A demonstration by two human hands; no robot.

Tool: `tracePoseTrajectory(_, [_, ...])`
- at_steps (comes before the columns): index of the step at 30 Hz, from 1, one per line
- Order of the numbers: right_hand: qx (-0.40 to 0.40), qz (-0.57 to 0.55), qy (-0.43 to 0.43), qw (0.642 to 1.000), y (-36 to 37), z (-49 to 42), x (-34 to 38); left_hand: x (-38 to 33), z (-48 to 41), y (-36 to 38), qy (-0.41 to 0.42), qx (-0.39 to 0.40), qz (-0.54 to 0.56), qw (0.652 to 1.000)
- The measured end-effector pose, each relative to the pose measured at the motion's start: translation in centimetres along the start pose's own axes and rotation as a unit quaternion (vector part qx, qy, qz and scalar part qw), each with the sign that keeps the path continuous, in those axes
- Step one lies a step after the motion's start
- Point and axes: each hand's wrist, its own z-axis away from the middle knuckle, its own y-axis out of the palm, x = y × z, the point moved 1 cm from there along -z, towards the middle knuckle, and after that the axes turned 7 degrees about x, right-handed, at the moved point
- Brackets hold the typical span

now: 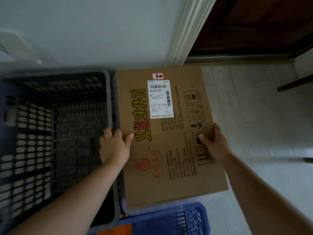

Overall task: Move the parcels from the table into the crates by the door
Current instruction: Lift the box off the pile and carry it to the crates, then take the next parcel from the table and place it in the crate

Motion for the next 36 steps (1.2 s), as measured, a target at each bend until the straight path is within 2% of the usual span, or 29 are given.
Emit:
tracePoseTrajectory(4, [-0.004,0.119,0.059,0.991,-1.0,2.1,2.5,-1.0,0.8,-1.5,-0.028,0.07,0.036,0.997])
tracePoseTrajectory(6, [-0.011,0.118,0.057,0.991,-1.5,4.0,4.3,-1.5,1.7,-3.0,-0.025,0.085,0.054,0.995])
tracePoseTrajectory(11, [0.001,0.041,0.014,0.999,-2.6,10.0,9.6,-3.0,5.5,-9.3,0.009,0.091,0.088,0.992])
tracePoseTrajectory(18, [0.009,-0.048,0.044,0.998,-3.6,21.4,18.0,-2.9,12.2,-21.5,0.101,0.071,0.182,0.976])
tracePoseTrajectory(23, [-0.042,-0.1,0.035,0.994,-3.7,30.6,22.3,-1.3,17.4,-29.6,0.166,0.103,0.236,0.952])
tracePoseTrajectory(27, [-0.099,-0.217,0.015,0.971,-4.2,37.3,25.1,-0.8,21.6,-35.3,0.194,0.091,0.273,0.938])
tracePoseTrajectory(31, [-0.117,-0.28,-0.019,0.953,-5.3,42.7,28.6,-0.6,26.2,-39.3,0.241,0.101,0.301,0.917])
tracePoseTrajectory(36, [-0.147,-0.308,-0.074,0.937,-6.1,48.2,32.3,1.7,30.1,-43.1,0.273,0.063,0.322,0.905])
